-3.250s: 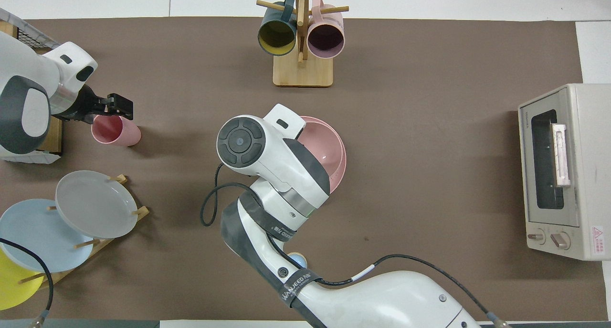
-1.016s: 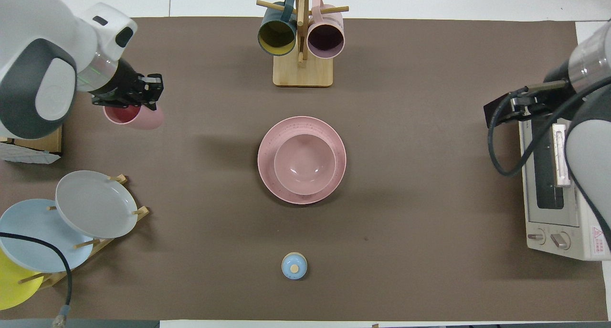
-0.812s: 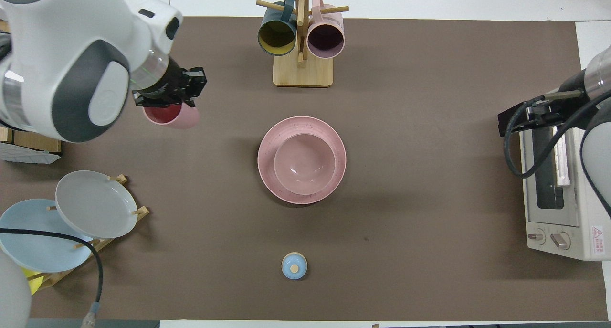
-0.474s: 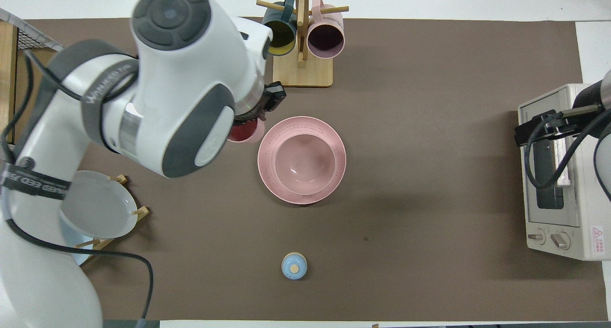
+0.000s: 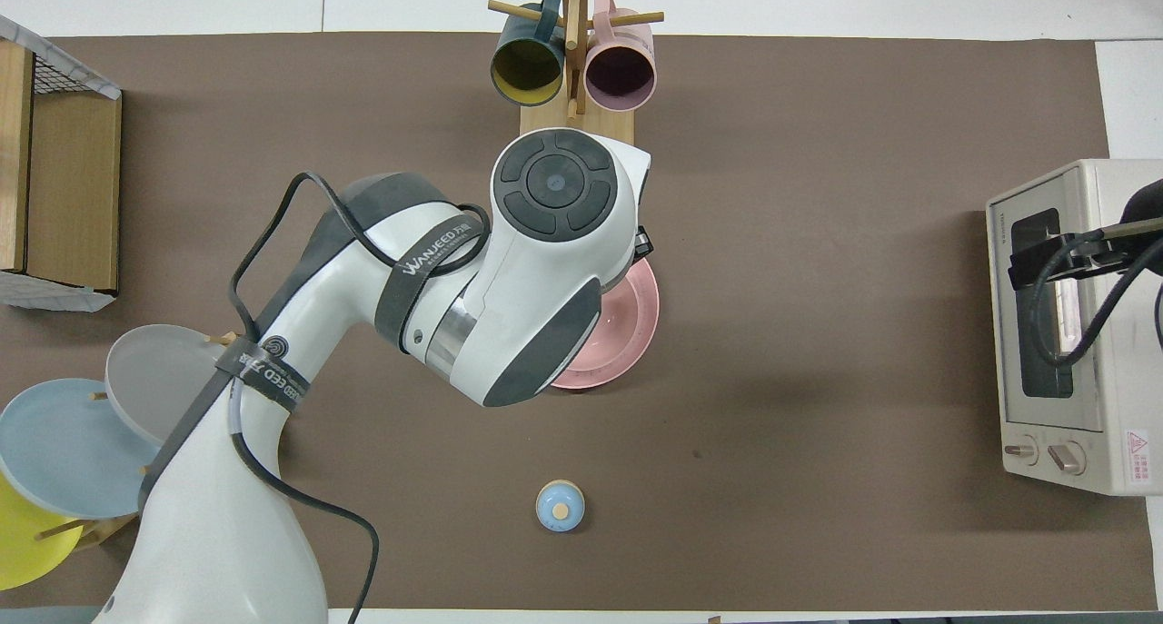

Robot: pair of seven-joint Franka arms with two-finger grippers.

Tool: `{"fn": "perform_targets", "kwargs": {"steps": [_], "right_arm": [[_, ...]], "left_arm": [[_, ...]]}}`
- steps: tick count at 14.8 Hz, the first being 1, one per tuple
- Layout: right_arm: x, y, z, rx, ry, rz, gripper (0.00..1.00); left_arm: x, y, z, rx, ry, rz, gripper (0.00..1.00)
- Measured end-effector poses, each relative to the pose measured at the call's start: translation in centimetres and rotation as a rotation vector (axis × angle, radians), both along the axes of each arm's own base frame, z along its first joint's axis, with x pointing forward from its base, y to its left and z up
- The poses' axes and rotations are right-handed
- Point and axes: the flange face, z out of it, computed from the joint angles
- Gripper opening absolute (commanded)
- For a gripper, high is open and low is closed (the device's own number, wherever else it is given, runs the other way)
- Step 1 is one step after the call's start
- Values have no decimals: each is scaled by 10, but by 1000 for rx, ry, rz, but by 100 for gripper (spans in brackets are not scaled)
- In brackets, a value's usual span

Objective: Organize tableware
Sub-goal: 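Lift the pink cup with the left gripper and carry it over the bowl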

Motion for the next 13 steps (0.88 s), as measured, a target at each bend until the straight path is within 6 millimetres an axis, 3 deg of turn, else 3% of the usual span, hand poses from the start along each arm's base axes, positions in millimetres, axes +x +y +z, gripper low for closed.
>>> {"fn": "perform_targets", "kwargs": {"steps": [4,9,13], "right_arm": [[0,-4,-1,0,-5,-6,100],[-3,-30,-2,12,0,-57,100],[-2,-28,-2,12,0,-53,100]], "left_arm": [[-9,-6,-25,2,4,15,0],[-19,-17,-55,14,19,17,0],[-18,-17,-64,12,17,19,0]]}}
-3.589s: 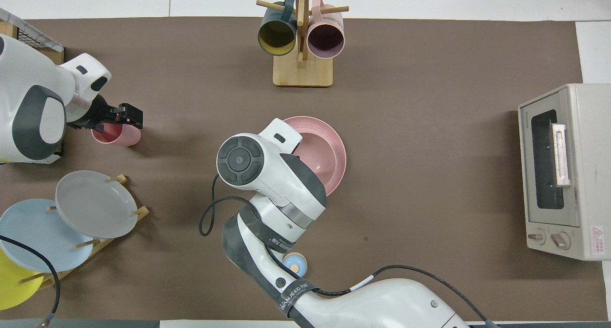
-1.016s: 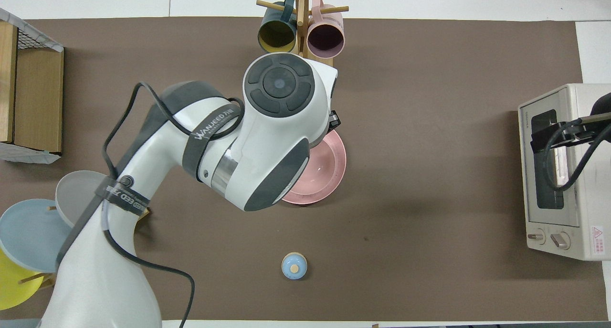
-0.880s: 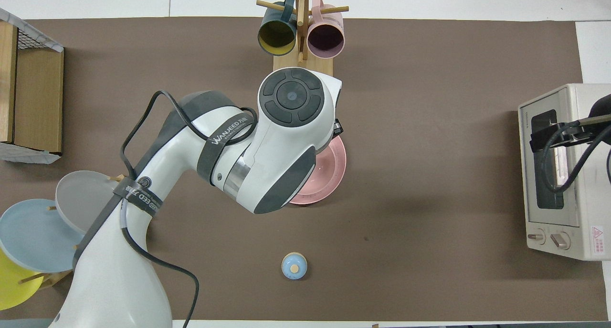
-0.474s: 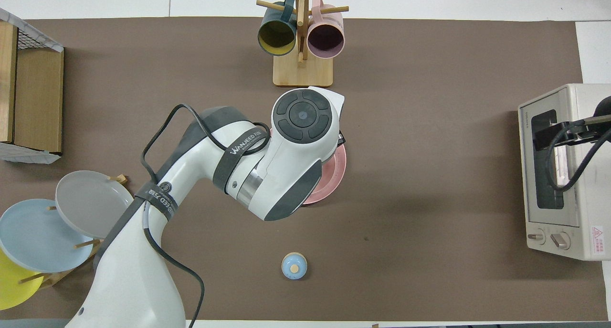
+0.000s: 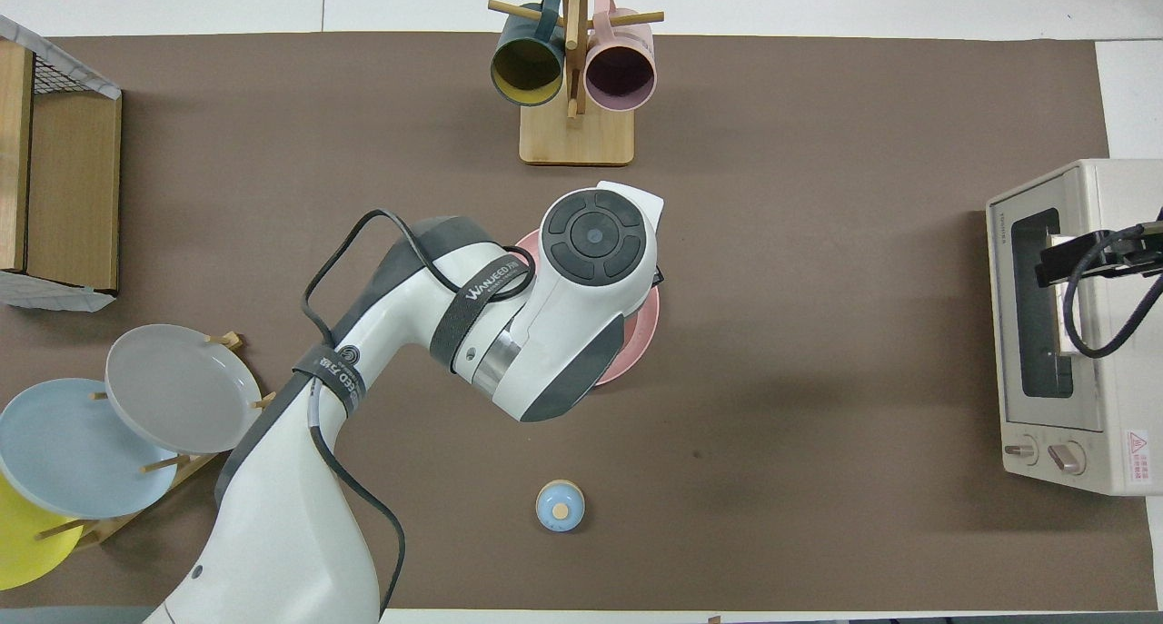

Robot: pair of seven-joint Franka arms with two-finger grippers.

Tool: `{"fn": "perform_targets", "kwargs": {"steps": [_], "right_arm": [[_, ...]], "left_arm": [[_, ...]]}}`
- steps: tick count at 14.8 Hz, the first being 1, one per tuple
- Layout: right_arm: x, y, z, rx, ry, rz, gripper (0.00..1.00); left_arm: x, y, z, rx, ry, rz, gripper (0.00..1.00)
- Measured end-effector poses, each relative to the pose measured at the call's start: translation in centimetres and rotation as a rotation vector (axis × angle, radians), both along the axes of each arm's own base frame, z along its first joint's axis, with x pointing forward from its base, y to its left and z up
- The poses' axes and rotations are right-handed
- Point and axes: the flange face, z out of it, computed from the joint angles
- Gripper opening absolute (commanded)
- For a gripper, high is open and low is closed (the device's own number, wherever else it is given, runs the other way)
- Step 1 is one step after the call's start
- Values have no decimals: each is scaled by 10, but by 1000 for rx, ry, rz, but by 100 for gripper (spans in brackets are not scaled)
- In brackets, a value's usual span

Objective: Organize tableware
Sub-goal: 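Lower the pink cup into the pink bowl with the left gripper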

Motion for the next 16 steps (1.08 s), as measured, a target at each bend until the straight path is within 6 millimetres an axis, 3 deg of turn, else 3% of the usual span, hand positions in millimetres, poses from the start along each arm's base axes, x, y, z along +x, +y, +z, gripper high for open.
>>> {"fn": "perform_targets", "kwargs": {"steps": [10,12,14,16], "right_arm": [[-1,2,0,1,6,3,100],[-1,2,0,1,6,3,100],[-1,2,0,1,6,2,100],[-1,2,0,1,6,2,100]], "left_arm": [[-2,2,-16,-9,-11,2,3],[-2,1,-16,-11,-13,3,44],[-2,2,-16,-11,-13,3,68],[-1,2,-17,-10,-13,4,81]]}}
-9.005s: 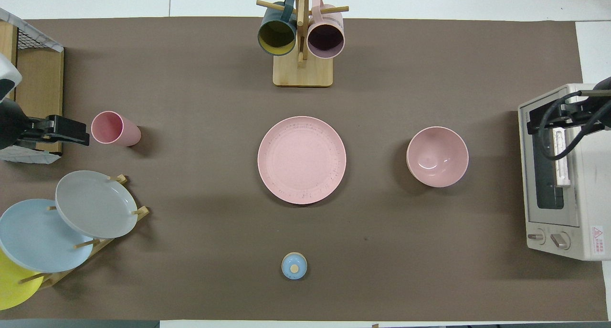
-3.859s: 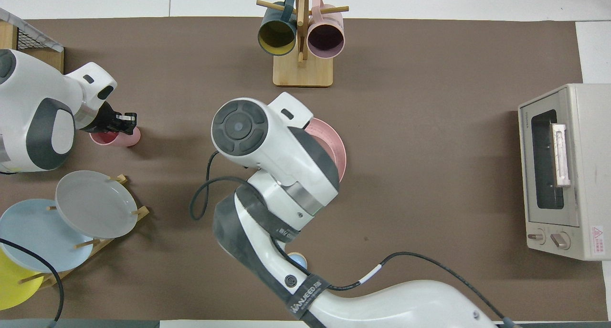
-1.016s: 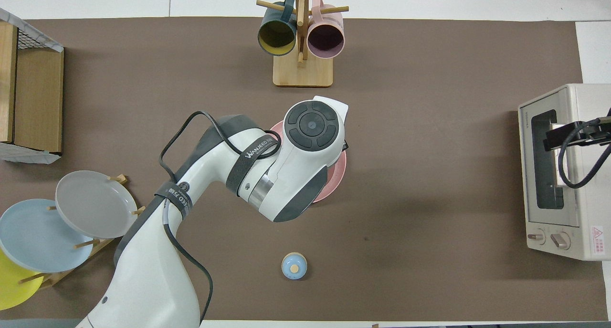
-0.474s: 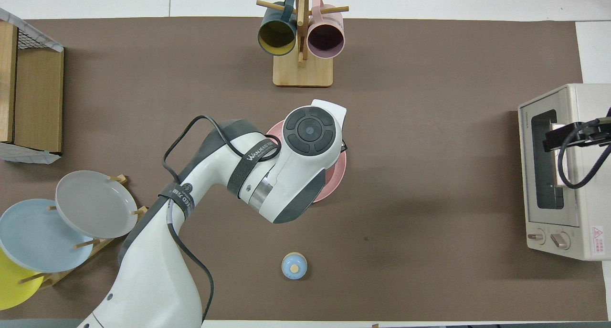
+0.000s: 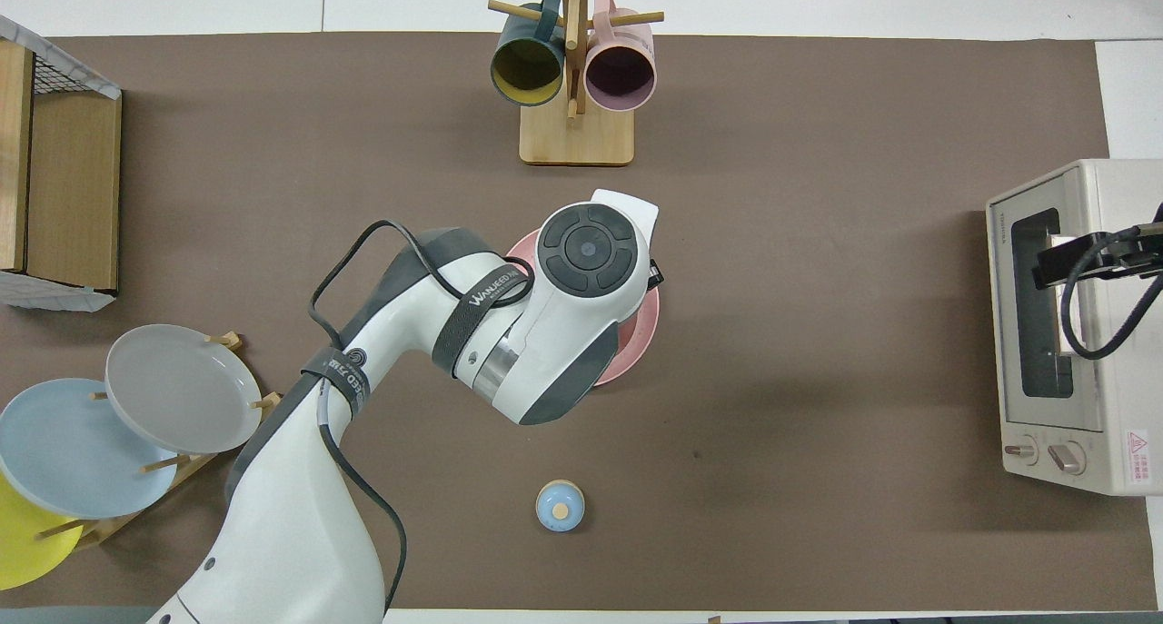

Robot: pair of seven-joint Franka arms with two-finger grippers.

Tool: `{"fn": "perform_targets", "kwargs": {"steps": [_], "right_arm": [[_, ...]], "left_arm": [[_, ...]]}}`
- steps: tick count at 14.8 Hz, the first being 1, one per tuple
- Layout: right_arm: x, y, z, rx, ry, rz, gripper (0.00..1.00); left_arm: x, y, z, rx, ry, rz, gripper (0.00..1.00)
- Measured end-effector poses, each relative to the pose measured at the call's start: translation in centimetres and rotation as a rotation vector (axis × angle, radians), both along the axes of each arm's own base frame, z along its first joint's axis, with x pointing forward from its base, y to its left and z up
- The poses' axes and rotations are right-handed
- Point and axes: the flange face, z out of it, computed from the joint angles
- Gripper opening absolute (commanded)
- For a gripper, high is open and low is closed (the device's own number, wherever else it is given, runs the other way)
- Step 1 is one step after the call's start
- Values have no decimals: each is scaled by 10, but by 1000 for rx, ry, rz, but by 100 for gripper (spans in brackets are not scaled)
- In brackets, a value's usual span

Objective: Organize tableware

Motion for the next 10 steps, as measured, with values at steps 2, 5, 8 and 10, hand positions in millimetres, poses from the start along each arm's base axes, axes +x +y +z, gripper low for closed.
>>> {"fn": "perform_targets", "kwargs": {"steps": [2,5,8,10], "right_arm": [[0,0,0,0,0,0,100],[0,0,0,0,0,0,100],[0,0,0,0,0,0,100],[0,0,0,0,0,0,100]], "left_arm": [[1,1,0,1,-1,2,100],[3,6,5,10,-3,6,100],[14,25,42,3,-24,35,100],[29,57,81,-9,-50,76,100]]}}
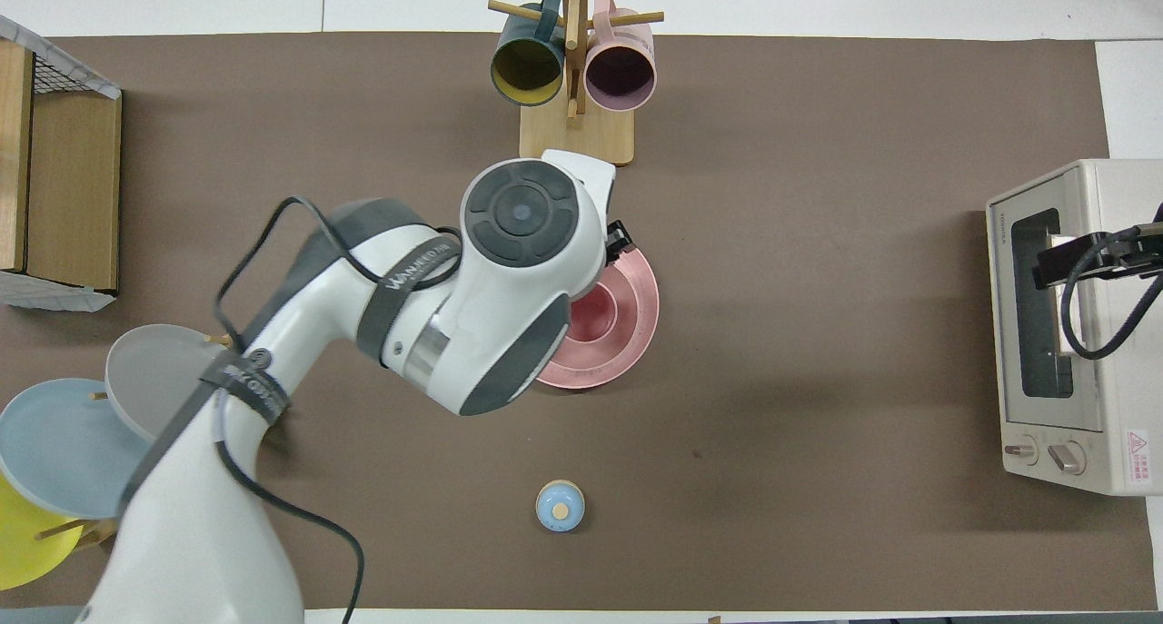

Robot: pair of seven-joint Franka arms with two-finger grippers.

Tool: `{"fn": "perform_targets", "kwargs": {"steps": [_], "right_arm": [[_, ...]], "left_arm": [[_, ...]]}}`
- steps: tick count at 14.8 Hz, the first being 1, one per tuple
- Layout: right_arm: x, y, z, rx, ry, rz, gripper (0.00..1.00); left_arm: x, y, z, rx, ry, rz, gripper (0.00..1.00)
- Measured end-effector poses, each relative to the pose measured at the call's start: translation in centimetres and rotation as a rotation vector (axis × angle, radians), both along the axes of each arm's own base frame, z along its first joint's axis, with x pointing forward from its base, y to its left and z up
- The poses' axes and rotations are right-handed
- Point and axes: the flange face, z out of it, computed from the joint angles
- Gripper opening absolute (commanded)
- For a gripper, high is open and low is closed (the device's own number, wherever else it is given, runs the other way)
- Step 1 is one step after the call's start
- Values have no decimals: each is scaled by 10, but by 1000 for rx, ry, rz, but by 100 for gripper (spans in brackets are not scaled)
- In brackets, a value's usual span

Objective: Organize tableware

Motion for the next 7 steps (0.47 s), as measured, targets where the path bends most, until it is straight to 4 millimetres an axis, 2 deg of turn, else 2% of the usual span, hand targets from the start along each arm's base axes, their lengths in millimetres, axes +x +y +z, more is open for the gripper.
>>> {"fn": "perform_targets", "kwargs": {"steps": [3,7], "right_arm": [[0,0,0,0,0,0,100],[0,0,0,0,0,0,100]], "left_arm": [[24,64,46,1,-20,28,100],[54,154,75,23,-23,3,100]]}}
